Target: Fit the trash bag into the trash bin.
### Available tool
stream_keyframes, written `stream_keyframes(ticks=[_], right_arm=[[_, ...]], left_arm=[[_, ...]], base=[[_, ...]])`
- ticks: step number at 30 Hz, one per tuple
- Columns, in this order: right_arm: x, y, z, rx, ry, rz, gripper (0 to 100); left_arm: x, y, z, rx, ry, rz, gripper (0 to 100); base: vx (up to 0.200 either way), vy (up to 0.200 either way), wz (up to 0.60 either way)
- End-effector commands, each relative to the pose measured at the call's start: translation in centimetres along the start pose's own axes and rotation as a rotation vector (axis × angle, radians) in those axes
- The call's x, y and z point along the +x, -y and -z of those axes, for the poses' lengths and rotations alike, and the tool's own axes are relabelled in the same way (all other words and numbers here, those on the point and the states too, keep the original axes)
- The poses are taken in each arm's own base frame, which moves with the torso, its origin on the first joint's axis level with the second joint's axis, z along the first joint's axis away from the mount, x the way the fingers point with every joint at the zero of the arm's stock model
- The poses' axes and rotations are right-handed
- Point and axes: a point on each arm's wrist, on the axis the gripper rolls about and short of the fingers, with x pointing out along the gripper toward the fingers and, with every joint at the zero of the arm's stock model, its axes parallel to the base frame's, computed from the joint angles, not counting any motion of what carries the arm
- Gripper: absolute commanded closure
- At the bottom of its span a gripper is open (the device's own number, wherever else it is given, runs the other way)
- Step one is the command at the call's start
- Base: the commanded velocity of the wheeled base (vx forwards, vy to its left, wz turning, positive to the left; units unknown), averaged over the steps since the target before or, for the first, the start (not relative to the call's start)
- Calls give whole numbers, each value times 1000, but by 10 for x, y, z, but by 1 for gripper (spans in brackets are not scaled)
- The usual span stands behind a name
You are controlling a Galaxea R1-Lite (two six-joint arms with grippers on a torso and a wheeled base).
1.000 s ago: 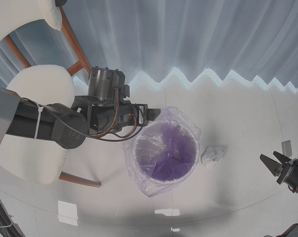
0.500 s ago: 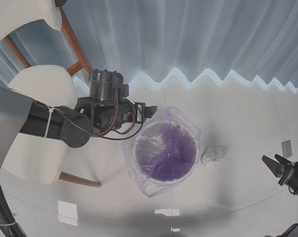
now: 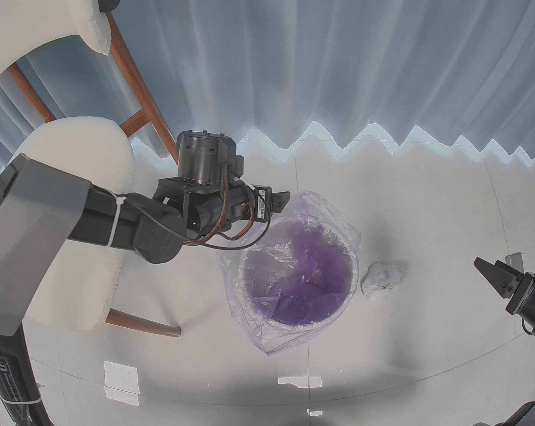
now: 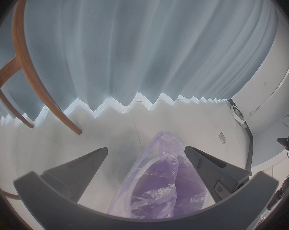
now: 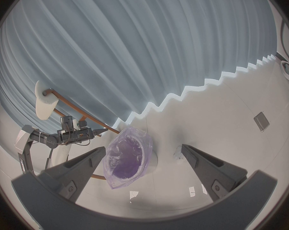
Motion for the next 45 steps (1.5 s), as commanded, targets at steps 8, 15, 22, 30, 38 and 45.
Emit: stream_keyframes(ticks=[8,15,22,30,38,45], right_arm=[[-2,-1,-1,-4,9,-8,0],[-3,-1,-1,-4,12,-9,0],[-3,-2,-1,-8,13,-11,0],[-4,-1,1,-9,11,-7,0],[-4,0,2,-9,7,-5,0],[-5,0,2,-10,10,0,0]], left_arm=[[46,-9,26,44,-36,-22,0],[49,-22,26,35,-38,-43,0],[52,-14,31,41,-46,-25,0],[60,-19,42,35,-62,-34,0],[67,-22,50,30,-61,-41,100],[70,-32,46,18,-26,-58,100]], base=[[0,0,0],[0,0,0],[0,0,0],[0,0,0],[0,0,0],[0,0,0]])
